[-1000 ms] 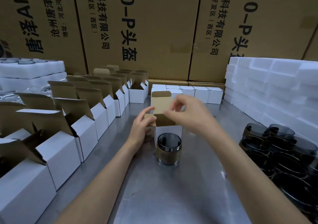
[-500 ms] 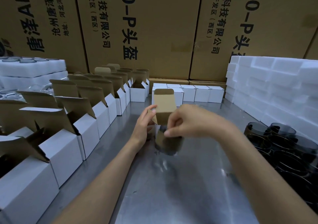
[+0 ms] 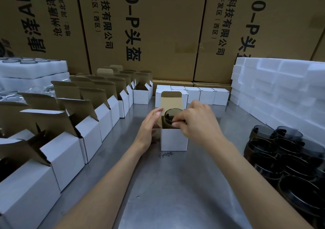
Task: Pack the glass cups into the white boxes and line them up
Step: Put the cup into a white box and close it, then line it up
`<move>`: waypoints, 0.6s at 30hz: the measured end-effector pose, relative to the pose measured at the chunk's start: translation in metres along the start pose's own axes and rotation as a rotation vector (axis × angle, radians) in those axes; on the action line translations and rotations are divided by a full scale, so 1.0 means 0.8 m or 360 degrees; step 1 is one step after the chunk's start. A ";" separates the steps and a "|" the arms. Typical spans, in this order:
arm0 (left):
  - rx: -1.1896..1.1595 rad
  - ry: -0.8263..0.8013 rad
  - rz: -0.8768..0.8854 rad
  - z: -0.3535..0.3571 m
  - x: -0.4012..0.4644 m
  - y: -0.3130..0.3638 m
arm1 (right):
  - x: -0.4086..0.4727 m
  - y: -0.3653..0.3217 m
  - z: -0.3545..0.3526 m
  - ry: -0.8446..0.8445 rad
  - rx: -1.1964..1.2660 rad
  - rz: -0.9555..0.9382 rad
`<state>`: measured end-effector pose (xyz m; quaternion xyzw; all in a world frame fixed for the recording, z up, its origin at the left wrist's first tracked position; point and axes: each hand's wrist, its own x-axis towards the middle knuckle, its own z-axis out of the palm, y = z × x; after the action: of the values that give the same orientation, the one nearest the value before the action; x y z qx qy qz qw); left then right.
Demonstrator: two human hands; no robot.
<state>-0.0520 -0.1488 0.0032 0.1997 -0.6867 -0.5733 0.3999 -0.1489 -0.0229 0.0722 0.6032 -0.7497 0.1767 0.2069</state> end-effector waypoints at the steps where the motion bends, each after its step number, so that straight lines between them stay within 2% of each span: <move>1: 0.0006 -0.0002 0.0005 0.000 0.000 0.001 | 0.000 -0.001 0.003 -0.0025 -0.0009 -0.0032; 14: -0.0025 -0.0009 0.0009 0.002 -0.005 0.008 | 0.001 0.008 0.015 -0.0128 0.0075 -0.0058; 16: -0.0068 0.0022 0.0052 0.003 -0.006 0.009 | 0.004 0.013 0.016 0.0022 0.0288 0.0043; 18: -0.0048 0.0114 0.0098 0.002 -0.004 0.006 | 0.007 0.017 0.017 0.0269 0.0764 0.0293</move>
<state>-0.0502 -0.1446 0.0068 0.1928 -0.6690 -0.5634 0.4448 -0.1648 -0.0316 0.0630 0.5474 -0.7181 0.4173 0.1028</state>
